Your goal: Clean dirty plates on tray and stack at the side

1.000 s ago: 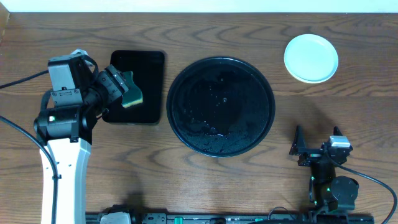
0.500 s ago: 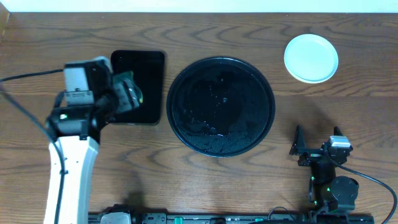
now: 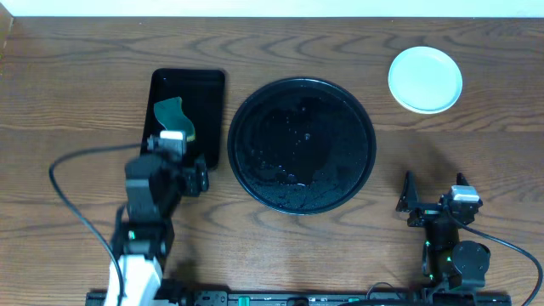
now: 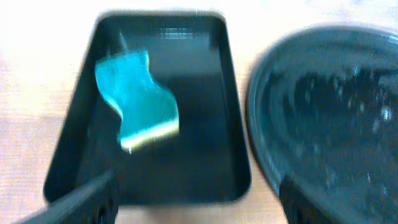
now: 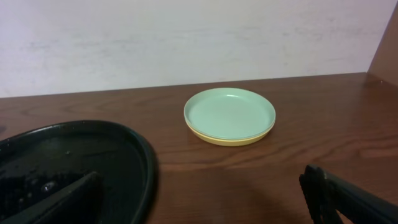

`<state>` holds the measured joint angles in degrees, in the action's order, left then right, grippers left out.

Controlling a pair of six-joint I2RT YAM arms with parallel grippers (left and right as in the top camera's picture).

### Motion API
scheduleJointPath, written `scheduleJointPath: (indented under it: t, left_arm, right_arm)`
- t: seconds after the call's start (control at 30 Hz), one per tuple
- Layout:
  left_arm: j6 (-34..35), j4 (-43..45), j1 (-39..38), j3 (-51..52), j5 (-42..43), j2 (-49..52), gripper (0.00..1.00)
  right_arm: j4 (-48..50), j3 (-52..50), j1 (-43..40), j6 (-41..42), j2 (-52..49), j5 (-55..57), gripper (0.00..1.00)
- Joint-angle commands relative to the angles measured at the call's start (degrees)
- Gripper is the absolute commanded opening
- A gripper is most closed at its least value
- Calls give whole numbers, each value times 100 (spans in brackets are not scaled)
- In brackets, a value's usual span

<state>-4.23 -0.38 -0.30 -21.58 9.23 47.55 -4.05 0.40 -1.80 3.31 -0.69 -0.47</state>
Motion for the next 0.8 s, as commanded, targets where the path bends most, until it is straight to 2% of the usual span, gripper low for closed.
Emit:
scheduleJointPath:
  t: [0.0,0.2,0.43,0.63,0.77]
  left_arm:
    - [-114,487,-4,654,17,-634,82]
    - [-114,1272,-4,1668,17,-1801,82]
    - [-111,1316,-4,2140,20,-2564,82]
    - [-111,525,-4,2135,-101,-3276,82]
    - [-39,-372,0,2135,-442,-3945,82]
  right_arm:
    - [-26,-9,35,-81,39,20,99]
    - [-26,-9,35,-81,39,20,99]
    - [-26,-9,35,-81,39,20,99]
    - [-26,-9,35,-81,39,20,99]
    - [-26,-9,35,-81,39,20,99]
